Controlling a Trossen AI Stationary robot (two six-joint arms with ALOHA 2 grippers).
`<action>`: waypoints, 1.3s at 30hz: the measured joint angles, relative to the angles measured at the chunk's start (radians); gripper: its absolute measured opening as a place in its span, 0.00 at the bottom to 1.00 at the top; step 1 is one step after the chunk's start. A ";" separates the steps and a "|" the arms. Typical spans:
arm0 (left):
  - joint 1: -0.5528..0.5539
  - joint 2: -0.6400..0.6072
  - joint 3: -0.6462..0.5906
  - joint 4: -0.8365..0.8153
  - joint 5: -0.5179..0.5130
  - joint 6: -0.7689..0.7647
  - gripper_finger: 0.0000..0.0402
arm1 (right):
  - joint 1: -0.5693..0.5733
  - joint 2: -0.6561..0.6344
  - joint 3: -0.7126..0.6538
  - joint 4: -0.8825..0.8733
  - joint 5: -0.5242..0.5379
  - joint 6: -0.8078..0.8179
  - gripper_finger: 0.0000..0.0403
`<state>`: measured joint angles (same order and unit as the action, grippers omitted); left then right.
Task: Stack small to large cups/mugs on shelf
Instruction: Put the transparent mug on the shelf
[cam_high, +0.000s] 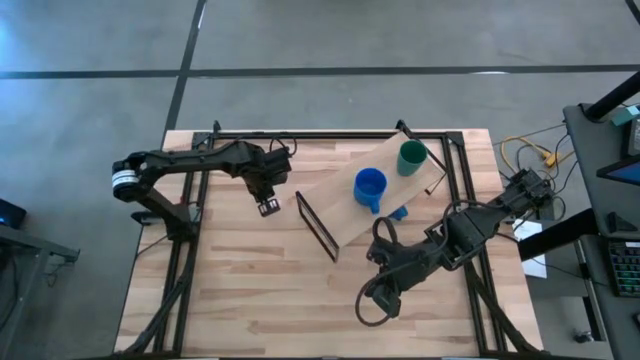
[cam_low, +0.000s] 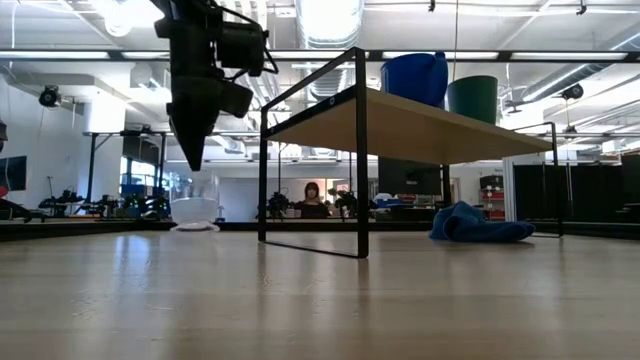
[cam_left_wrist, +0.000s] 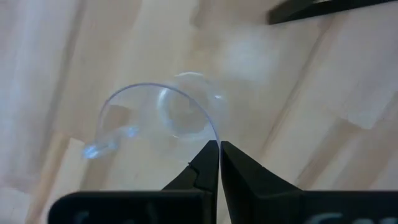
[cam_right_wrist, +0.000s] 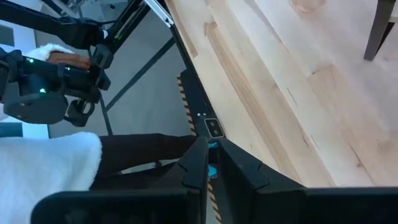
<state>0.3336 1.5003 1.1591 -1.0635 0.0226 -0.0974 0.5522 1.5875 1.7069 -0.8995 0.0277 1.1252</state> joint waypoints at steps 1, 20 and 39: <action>0.000 0.000 0.000 -0.001 0.007 -0.001 0.00 | 0.000 0.000 0.000 0.000 0.000 0.000 0.08; -0.191 -0.020 0.087 -0.168 0.008 -0.019 0.00 | -0.001 0.000 0.000 -0.002 0.027 -0.011 0.08; -0.534 -0.144 0.549 -0.293 -0.122 -0.237 0.00 | -0.001 0.000 0.000 -0.006 0.073 -0.070 0.08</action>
<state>-0.2007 1.3567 1.7086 -1.3563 -0.0989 -0.3340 0.5514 1.5875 1.7069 -0.9056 0.1003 1.0550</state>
